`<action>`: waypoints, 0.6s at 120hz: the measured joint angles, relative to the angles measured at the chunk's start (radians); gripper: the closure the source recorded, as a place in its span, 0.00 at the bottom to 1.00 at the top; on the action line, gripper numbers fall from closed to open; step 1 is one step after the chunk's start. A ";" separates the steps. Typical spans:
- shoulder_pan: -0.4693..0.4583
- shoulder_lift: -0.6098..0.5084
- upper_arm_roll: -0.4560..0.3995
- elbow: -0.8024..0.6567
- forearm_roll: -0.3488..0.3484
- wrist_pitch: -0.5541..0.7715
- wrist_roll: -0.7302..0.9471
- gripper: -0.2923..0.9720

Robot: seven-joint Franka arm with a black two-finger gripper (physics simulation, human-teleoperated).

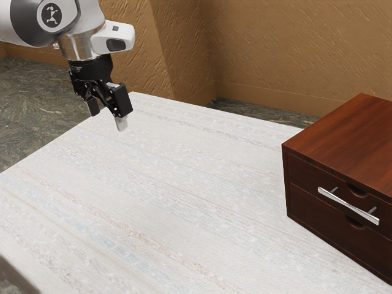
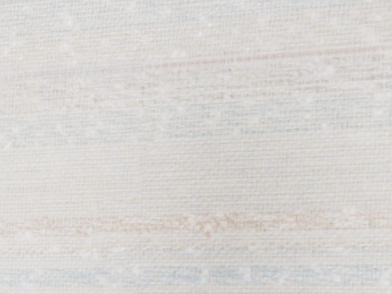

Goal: Pull the drawer handle with one arm to open the drawer

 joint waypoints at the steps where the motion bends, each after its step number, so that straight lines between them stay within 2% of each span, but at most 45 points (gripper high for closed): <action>1: 0.000 0.000 0.000 0.000 0.000 0.000 0.000 0.23; 24: 0.002 -0.001 0.002 0.006 -0.011 -0.001 0.000 0.23; 43: 0.010 -0.045 0.001 0.238 -0.023 -0.033 -0.001 0.23; 72: 0.044 -0.061 -0.009 0.273 -0.027 -0.055 -0.003 0.23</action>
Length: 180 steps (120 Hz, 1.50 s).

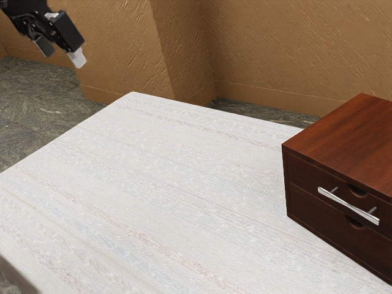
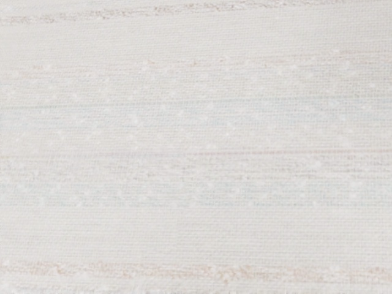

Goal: Pull the drawer handle with one arm to open the drawer

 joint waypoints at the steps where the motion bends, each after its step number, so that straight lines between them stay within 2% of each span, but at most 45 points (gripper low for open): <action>1: 0.000 0.000 0.001 -0.001 0.000 0.000 0.000 0.23; 44: 0.034 0.043 -0.001 -0.012 0.001 -0.006 -0.003 0.23; 54: 0.016 0.059 0.002 -0.013 0.006 -0.005 -0.003 0.23; 65: -0.022 0.050 0.003 -0.080 0.008 0.003 -0.003 0.23; 79: -0.075 -0.108 -0.002 -0.315 0.006 0.038 -0.004 0.23; 90: -0.043 -0.266 -0.019 -0.514 0.004 0.065 -0.005 0.23; 102: -0.036 -0.438 -0.027 -0.819 0.001 0.125 -0.005 0.23; 115: -0.034 -0.586 -0.031 -1.063 -0.034 0.195 -0.005 0.23; 136: -0.041 -0.621 -0.028 -1.125 -0.096 0.252 0.002 0.23; 151: -0.032 -0.664 -0.077 -1.179 -0.108 0.311 0.037 0.23; 169: -0.026 -0.689 -0.107 -1.227 -0.109 0.442 0.243 0.23; 180: -0.025 -0.692 -0.098 -1.235 -0.112 0.449 0.365 0.23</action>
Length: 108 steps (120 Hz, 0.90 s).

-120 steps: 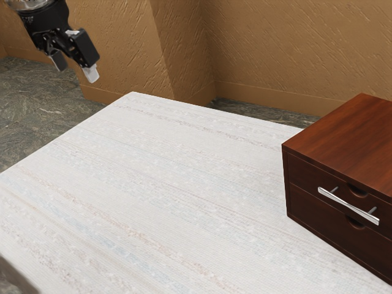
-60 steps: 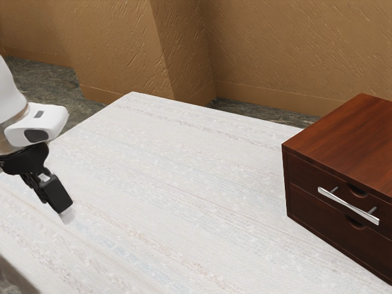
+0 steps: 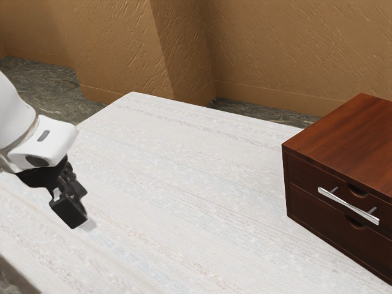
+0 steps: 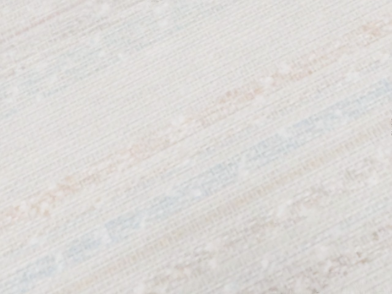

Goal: Pull the drawer handle with one arm to open the drawer

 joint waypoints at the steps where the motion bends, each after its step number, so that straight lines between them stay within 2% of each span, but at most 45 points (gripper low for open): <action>1: 0.000 0.000 0.000 0.000 0.000 -0.003 0.009 0.23; 14: -0.001 -0.002 0.002 -0.002 -0.001 -0.055 0.106 0.23; 28: -0.018 -0.001 -0.008 -0.009 0.001 -0.043 0.268 0.23; 58: -0.232 0.045 -0.039 0.009 -0.001 0.053 0.615 0.23; 73: -0.290 0.157 -0.096 0.109 -0.063 0.087 0.730 0.23; 82: -0.311 0.183 -0.127 0.129 -0.083 0.117 0.784 0.23; 108: -0.331 0.191 -0.186 0.046 -0.128 0.311 0.885 0.23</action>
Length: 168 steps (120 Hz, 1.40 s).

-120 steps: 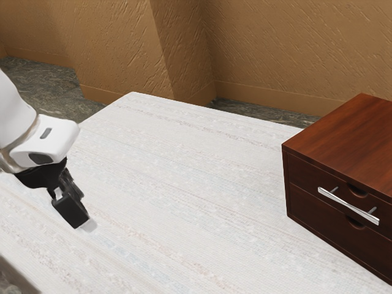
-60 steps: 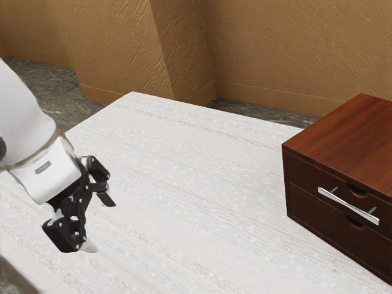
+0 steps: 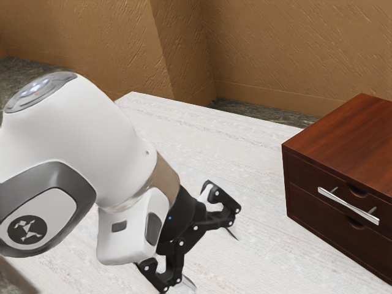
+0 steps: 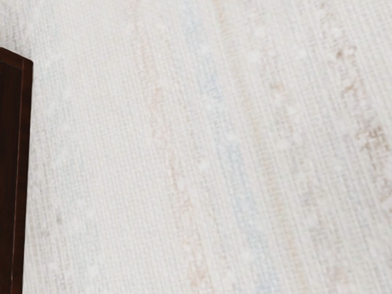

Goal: Pull the drawer handle with one arm to open the drawer

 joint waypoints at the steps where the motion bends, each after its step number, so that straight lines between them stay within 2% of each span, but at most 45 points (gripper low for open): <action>1: -0.001 0.000 0.000 -0.004 -0.001 0.010 0.003 0.23; 24: -0.011 0.068 -0.009 -0.007 -0.006 0.215 0.055 0.23; 51: -0.012 0.197 -0.025 0.071 -0.006 0.326 0.100 0.23; 98: 0.001 0.344 -0.041 0.155 -0.003 0.403 0.136 0.23; 125: 0.008 0.377 -0.040 0.161 0.052 0.433 0.130 0.23; 168: 0.025 0.513 -0.033 0.265 0.065 0.449 0.119 0.23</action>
